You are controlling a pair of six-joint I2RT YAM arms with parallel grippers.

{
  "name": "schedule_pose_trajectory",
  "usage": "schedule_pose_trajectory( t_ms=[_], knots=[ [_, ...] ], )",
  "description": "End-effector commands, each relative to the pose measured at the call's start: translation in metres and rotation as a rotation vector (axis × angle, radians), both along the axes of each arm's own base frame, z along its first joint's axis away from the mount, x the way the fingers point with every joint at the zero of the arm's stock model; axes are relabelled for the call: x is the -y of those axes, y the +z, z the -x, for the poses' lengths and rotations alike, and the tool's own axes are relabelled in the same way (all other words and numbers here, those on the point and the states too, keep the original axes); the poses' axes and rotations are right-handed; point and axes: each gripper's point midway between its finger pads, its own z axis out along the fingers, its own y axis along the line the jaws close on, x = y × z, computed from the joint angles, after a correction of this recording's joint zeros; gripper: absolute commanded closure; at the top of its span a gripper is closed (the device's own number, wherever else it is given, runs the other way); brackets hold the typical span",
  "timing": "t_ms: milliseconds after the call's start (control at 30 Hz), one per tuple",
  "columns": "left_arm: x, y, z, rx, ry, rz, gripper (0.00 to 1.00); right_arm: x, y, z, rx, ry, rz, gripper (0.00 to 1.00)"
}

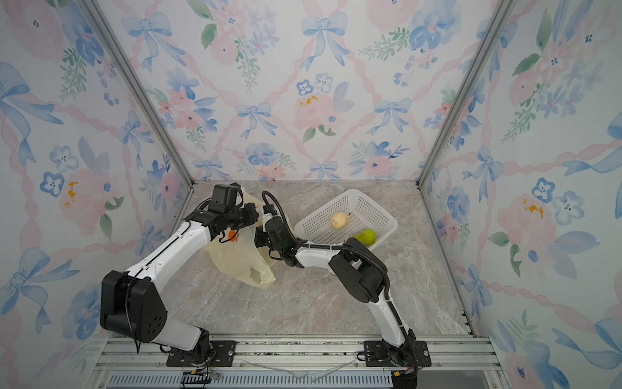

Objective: Place the pears into plastic bags & tie knots
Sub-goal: Place the pear in the plastic bag.

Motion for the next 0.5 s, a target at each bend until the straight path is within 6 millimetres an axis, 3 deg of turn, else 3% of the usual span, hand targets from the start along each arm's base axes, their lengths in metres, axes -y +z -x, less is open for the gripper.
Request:
schedule_pose_trajectory(
  t_ms=[0,167,367,467],
  knots=[
    [-0.001,0.002,0.002,0.016,-0.017,-0.003,1.00,0.013,0.013,0.014,0.010,0.042,0.070,0.17],
    [-0.003,0.000,0.000,0.016,-0.009,-0.013,1.00,0.042,0.009,0.034,-0.039,0.065,0.145,0.20],
    [-0.005,-0.006,0.000,0.005,-0.011,-0.025,1.00,0.095,-0.004,0.051,-0.207,0.037,0.225,0.25],
    [-0.005,-0.008,0.000,-0.001,-0.009,-0.028,1.00,0.119,0.005,0.055,-0.230,0.020,0.205,0.26]
  ],
)
